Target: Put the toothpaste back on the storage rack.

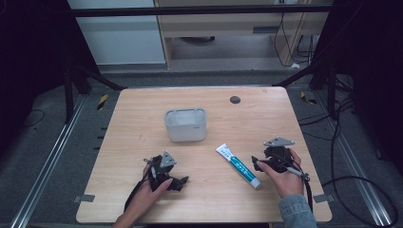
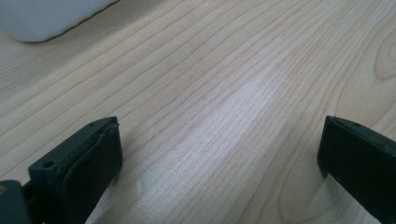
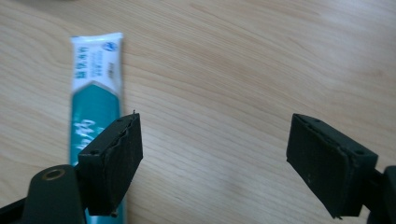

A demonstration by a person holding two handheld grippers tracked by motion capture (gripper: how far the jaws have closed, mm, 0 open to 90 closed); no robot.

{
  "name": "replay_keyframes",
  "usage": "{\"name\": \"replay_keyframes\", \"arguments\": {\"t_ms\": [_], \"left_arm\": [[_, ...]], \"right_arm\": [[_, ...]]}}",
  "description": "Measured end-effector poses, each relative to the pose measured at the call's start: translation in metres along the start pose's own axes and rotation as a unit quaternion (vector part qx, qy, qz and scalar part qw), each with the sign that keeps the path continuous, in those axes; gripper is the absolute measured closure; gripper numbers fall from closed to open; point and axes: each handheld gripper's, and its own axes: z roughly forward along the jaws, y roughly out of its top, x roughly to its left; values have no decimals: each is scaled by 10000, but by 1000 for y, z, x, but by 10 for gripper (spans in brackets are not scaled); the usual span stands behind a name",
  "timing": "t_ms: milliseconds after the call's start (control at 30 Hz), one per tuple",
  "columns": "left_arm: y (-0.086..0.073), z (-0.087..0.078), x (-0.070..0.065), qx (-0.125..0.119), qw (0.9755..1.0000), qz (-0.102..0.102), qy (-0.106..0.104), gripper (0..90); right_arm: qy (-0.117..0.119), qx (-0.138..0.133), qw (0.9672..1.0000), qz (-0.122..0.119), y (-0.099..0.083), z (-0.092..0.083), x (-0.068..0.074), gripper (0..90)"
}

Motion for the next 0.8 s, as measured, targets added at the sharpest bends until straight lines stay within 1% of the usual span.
{"name": "replay_keyframes", "arguments": {"t_ms": [33, 67, 100, 133, 200, 233, 267, 400, 433, 500, 533, 600, 633, 667, 700, 767, 800], "left_arm": [[0, 0, 0, 2, 10000, -7, 10, 0], [0, 0, 0, 2, 10000, -7, 10, 0], [0, 0, 0, 3, 10000, -8, 11, 0], [0, 0, 0, 2, 10000, -9, 13, 0], [1, 1, 0, -2, 10000, -14, 13, 0], [1, 1, 0, 2, 10000, -16, 15, 0], [2, 2, 0, 6, 10000, -27, 36, 0], [2, 2, -1, 3, 10000, -56, 49, 0], [3, 3, -1, -3, 10000, -49, 38, 0], [3, 3, -1, 0, 10000, -38, 31, 0], [3, 3, -1, 2, 10000, -35, 30, 0], [3, 3, -1, 1, 10000, -34, 28, 0], [3, 3, -1, 1, 10000, -34, 29, 0], [3, 3, -1, 1, 10000, -34, 29, 0], [3, 3, -1, 1, 10000, -35, 29, 0], [4, 4, 0, 2, 10000, -34, 31, 0], [4, 4, -1, 4, 10000, -34, 42, 0]], "right_arm": [[14, 25, 10000, -60, 3, 0, 3, 186], [14, 25, 10000, -60, 3, 0, 3, 186], [50, 70, 9999, -149, 6, 1, 8, 186], [175, 215, 9993, -245, 11, 3, 17, 192], [327, 343, 9984, -316, 14, 4, 25, 201], [327, 343, 9984, -316, 14, 4, 25, 201], [421, 460, 9976, -302, 14, 7, 31, 216], [377, 646, 9969, -247, 13, 10, 35, 219], [282, 743, 9965, -275, 11, 11, 40, 216], [296, 754, 9964, -258, 11, 12, 41, 221], [270, 777, 9962, -281, 12, 12, 42, 239], [332, 756, 9964, -192, 17, 13, 42, 283], [369, 746, 9963, -207, 19, 13, 43, 310], [369, 746, 9963, -207, 19, 13, 43, 310], [428, 741, 9959, -305, 24, 13, 47, 329], [467, 733, 9956, -346, 26, 13, 48, 344], [525, 739, 9951, -407, 29, 13, 50, 361]]}}
